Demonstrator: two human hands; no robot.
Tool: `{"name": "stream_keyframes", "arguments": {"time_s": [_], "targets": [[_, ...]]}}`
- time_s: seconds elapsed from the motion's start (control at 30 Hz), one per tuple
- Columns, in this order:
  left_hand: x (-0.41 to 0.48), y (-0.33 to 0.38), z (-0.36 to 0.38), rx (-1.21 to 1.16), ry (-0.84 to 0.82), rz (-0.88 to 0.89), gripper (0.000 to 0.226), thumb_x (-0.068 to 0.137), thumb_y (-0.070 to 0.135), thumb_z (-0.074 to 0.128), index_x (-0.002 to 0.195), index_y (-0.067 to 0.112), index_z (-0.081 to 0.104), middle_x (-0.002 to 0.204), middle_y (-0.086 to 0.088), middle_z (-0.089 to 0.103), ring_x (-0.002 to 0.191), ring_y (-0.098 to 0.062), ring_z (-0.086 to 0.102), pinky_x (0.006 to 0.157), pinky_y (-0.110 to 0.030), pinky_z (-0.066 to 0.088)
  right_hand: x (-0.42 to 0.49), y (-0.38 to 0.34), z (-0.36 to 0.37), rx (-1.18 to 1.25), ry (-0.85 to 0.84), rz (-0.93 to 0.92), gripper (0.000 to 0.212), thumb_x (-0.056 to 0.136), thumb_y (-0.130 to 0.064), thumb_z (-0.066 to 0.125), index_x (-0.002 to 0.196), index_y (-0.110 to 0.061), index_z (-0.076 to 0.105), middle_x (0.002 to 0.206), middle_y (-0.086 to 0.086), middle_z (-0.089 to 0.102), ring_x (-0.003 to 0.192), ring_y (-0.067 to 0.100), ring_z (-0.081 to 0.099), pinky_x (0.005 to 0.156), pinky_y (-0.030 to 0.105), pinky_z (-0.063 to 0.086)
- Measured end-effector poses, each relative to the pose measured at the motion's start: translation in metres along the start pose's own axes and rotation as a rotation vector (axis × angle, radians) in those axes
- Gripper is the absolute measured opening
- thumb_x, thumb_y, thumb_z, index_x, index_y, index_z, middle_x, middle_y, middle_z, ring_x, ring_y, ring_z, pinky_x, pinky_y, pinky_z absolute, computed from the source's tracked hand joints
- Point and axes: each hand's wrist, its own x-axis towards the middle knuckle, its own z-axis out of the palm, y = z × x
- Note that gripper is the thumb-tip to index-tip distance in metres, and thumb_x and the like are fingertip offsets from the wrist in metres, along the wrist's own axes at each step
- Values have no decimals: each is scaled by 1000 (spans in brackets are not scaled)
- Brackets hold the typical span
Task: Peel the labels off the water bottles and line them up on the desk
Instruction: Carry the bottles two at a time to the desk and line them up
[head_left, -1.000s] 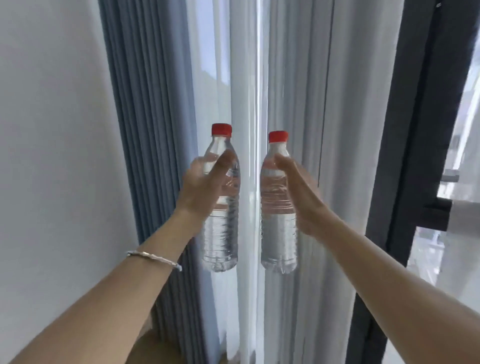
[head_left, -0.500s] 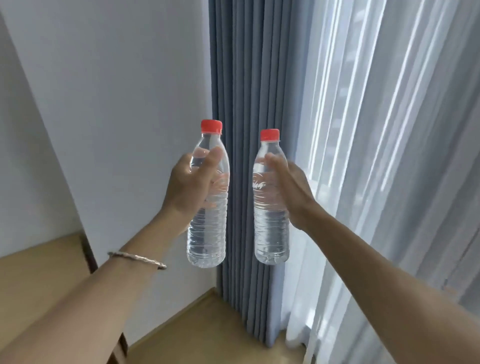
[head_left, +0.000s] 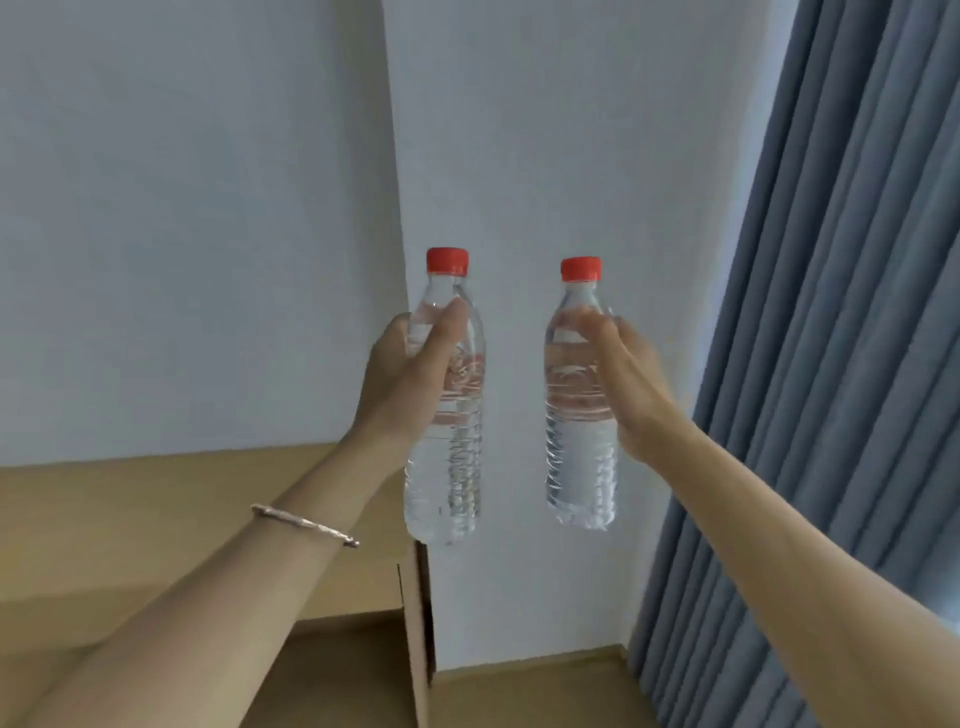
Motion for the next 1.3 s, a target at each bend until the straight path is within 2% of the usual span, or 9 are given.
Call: {"name": "stream_keyframes", "arguments": {"time_s": [0.13, 0.27, 0.37, 0.53, 0.77, 0.97, 1.07, 1.17, 1.3], "targets": [[19, -18, -71, 115, 169, -25, 35, 87, 60, 54, 91, 25, 56, 79, 5, 66, 70, -10, 67, 68, -32, 53, 38, 13, 98, 53, -202, -5, 43, 88, -47, 54, 118, -15, 57, 96, 5, 73, 80, 22, 72, 73, 36, 57], [26, -37, -170, 208, 362, -57, 52, 74, 71, 55, 93, 23, 59, 80, 4, 67, 70, -10, 68, 69, -32, 52, 47, 27, 206, 74, -394, -5, 40, 90, -47, 52, 116, -17, 56, 96, 5, 72, 75, 17, 73, 69, 34, 59], [30, -55, -249, 249, 470, -89, 50, 80, 67, 56, 106, 24, 59, 83, 4, 67, 65, -3, 66, 64, -28, 47, 47, 35, 287, 88, -512, -2, 41, 90, -48, 51, 114, -15, 56, 97, 9, 72, 75, 20, 73, 71, 37, 58], [52, -83, -367, 303, 583, -118, 61, 71, 74, 57, 113, 31, 57, 89, 10, 68, 80, -4, 66, 67, -27, 45, 50, 39, 428, 136, -626, -4, 37, 90, -44, 57, 109, -11, 57, 86, 4, 71, 65, 16, 70, 56, 26, 55], [98, -110, -498, 394, 652, -156, 47, 78, 56, 67, 111, 27, 52, 89, 13, 63, 81, -5, 62, 69, -27, 48, 59, 46, 593, 156, -694, -42, 24, 91, -42, 57, 106, -23, 56, 98, 1, 70, 76, 7, 71, 63, 22, 55], [118, -143, -582, 444, 645, -177, 32, 83, 44, 69, 106, 25, 58, 80, 12, 62, 71, -4, 61, 64, -24, 45, 79, 62, 691, 0, -718, -111, 33, 83, -49, 61, 108, -29, 52, 103, -7, 63, 92, 13, 66, 82, 37, 54], [131, -164, -618, 493, 639, -234, 26, 84, 43, 68, 101, 26, 59, 78, 12, 60, 71, -6, 60, 62, -23, 42, 88, 70, 734, -83, -751, -153, 34, 83, -45, 60, 110, -26, 49, 102, -8, 60, 91, 13, 64, 77, 34, 52], [152, -189, -655, 589, 655, -330, 31, 80, 51, 68, 96, 26, 58, 80, 7, 63, 75, -13, 63, 69, -32, 51, 104, 79, 777, -158, -804, -206, 38, 85, -41, 61, 113, -22, 43, 98, -7, 58, 83, 10, 62, 66, 25, 47], [190, -213, -702, 771, 669, -398, 33, 80, 53, 67, 84, 23, 54, 72, 9, 55, 65, -9, 54, 57, -24, 39, 137, 98, 837, -279, -900, -289, 33, 87, -37, 60, 112, -20, 47, 92, -4, 58, 77, 7, 59, 59, 21, 41]]}}
